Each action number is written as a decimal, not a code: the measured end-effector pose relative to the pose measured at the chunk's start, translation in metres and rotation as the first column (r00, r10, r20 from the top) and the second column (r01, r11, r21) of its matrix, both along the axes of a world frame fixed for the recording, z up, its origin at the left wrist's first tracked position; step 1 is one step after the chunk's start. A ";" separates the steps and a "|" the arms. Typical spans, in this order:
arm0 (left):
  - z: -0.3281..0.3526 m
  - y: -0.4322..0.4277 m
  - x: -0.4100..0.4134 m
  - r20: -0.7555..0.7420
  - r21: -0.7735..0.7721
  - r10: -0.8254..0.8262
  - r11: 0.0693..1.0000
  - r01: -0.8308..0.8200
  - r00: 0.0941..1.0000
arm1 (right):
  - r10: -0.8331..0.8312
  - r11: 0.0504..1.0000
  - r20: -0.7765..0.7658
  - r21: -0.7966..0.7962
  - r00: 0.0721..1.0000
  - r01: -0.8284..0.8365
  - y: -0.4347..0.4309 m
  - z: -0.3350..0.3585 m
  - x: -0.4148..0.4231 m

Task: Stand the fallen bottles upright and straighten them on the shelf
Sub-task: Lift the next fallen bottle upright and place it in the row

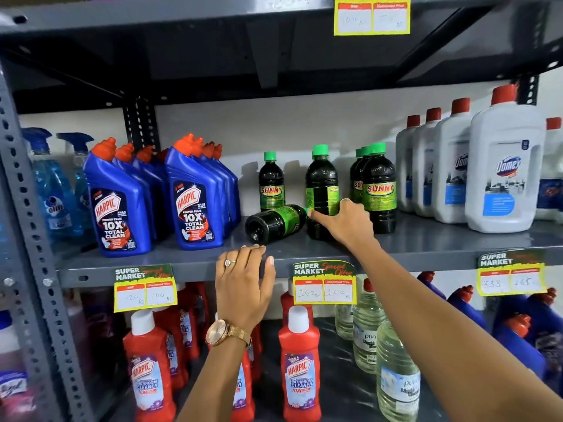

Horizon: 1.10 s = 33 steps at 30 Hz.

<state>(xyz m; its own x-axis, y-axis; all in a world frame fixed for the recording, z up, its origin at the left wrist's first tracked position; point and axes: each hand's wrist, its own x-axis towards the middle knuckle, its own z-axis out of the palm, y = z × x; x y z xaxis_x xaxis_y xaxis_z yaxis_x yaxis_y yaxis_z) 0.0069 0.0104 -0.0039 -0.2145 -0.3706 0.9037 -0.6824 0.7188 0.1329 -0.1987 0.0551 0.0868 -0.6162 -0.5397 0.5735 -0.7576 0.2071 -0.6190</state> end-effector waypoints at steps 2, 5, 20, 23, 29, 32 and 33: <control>0.000 0.000 0.000 0.001 0.000 0.006 1.000 -0.006 1.000 | 0.010 1.000 0.063 0.011 0.998 -0.011 -0.002 0.000 -0.002; -0.001 -0.002 -0.001 -0.019 -0.020 0.016 1.000 -0.017 1.000 | 0.114 0.993 0.146 0.006 0.983 -0.116 -0.006 0.000 -0.008; -0.002 -0.003 -0.004 -0.034 -0.015 0.013 1.000 -0.014 0.999 | 0.296 0.955 0.365 -0.151 0.883 -0.257 -0.008 0.000 -0.020; -0.002 -0.003 -0.003 -0.023 -0.018 0.010 1.000 -0.011 1.000 | 0.328 0.944 0.379 -0.165 0.865 -0.286 -0.009 -0.003 -0.023; 0.000 -0.001 -0.003 -0.018 0.011 0.013 1.000 -0.013 1.000 | 0.255 0.967 0.332 -0.083 0.908 -0.241 -0.009 -0.002 -0.017; -0.001 -0.001 -0.003 -0.011 0.015 0.017 1.000 -0.017 1.000 | 0.306 0.951 0.373 -0.079 0.876 -0.298 -0.009 -0.003 -0.021; -0.002 -0.001 -0.002 -0.010 0.014 0.017 1.000 -0.017 1.000 | 0.292 0.956 0.362 -0.073 0.885 -0.285 -0.009 -0.004 -0.021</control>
<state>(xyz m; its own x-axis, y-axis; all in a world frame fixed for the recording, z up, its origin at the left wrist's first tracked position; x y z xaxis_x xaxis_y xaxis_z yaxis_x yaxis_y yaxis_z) 0.0045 0.0093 -0.0056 -0.1987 -0.3871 0.9004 -0.6928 0.7053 0.1503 -0.2198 0.0460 0.0825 -0.6026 -0.7177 0.3491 -0.5018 0.0006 -0.8650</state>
